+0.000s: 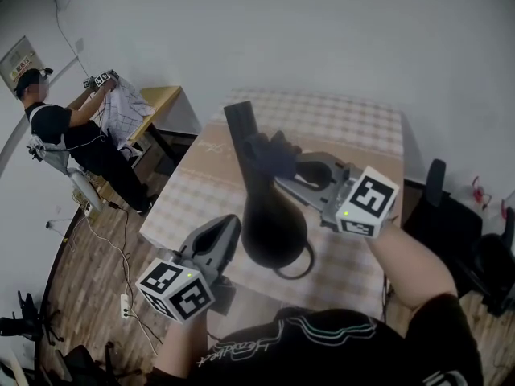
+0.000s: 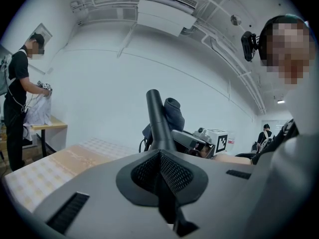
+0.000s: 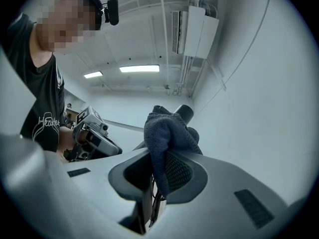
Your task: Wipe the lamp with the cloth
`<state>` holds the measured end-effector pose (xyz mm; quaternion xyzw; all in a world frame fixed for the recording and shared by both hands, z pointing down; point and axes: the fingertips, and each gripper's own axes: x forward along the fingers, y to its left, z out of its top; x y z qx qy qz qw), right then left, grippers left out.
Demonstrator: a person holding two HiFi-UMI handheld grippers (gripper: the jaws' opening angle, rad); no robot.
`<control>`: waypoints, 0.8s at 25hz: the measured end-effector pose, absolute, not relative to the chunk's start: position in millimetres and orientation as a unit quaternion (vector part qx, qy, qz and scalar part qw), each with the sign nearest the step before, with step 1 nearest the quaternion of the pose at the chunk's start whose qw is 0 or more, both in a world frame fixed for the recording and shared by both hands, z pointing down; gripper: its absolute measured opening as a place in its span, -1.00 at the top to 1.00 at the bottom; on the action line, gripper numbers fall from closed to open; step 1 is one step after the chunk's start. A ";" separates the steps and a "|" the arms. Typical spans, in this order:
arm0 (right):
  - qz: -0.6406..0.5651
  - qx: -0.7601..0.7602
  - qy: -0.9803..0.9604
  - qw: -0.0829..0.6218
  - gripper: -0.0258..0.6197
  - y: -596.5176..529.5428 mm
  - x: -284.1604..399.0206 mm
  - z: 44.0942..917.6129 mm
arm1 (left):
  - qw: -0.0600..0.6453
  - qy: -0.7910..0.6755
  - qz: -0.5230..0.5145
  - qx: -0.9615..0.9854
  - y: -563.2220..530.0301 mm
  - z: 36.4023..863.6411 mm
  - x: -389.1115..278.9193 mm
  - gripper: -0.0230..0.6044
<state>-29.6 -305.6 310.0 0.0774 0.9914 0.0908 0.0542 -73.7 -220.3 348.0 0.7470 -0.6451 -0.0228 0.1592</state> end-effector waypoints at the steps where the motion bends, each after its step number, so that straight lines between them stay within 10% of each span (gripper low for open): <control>1: 0.091 0.081 0.991 0.053 0.74 -304.2 -28.8 313.0 | 0.160 -0.646 -0.022 0.746 -219.9 349.7 -73.1 0.93; 20: 0.067 0.097 0.993 -0.009 0.74 -289.5 0.4 370.9 | 0.174 -0.656 -0.028 0.734 -198.2 356.3 -62.7 0.93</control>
